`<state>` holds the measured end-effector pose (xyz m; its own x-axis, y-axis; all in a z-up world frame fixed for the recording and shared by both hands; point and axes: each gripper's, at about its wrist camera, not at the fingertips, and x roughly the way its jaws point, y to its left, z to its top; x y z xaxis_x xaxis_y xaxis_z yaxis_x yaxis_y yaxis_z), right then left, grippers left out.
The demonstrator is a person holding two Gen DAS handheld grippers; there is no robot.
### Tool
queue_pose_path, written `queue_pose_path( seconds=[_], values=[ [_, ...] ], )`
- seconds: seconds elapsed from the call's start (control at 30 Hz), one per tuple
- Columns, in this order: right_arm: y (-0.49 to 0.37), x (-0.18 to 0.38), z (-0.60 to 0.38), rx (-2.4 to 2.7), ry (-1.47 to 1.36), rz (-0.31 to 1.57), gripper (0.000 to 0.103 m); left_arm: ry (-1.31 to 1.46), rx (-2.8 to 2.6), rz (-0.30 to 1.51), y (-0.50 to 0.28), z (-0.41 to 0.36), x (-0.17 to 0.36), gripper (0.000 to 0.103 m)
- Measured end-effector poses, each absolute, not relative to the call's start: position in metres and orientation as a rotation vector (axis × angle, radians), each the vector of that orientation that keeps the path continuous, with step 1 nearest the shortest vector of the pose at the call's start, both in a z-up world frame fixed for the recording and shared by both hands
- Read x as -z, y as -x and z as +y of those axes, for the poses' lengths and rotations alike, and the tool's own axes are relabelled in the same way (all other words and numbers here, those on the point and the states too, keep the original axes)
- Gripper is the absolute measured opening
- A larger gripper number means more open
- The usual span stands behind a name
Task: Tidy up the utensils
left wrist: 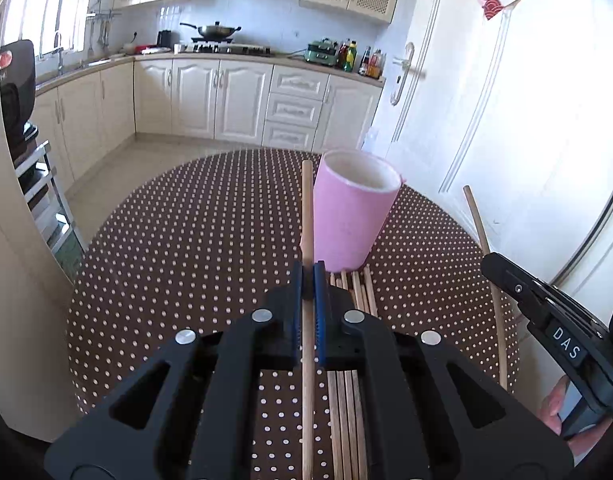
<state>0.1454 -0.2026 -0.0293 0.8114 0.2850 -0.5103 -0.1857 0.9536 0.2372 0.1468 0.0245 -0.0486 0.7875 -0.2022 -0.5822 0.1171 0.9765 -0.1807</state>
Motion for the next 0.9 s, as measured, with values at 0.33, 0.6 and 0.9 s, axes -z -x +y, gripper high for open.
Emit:
queue_pose_path(
  seconds=[0.33,0.6,0.9],
  values=[
    [-0.141,0.008,-0.196,-0.261,-0.151,0.477,0.005,0.131,0.178,0.548,-0.145,0.019,0.021,0.006],
    [-0.142,-0.015,-0.199,-0.264,-0.153,0.388,0.005,0.138,0.184,0.489,-0.150,0.016,-0.002,0.006],
    [-0.167,0.005,-0.199,-0.241,-0.108,0.483,0.013,0.125,0.191,0.457,-0.150,0.013,-0.010,0.006]
  ],
)
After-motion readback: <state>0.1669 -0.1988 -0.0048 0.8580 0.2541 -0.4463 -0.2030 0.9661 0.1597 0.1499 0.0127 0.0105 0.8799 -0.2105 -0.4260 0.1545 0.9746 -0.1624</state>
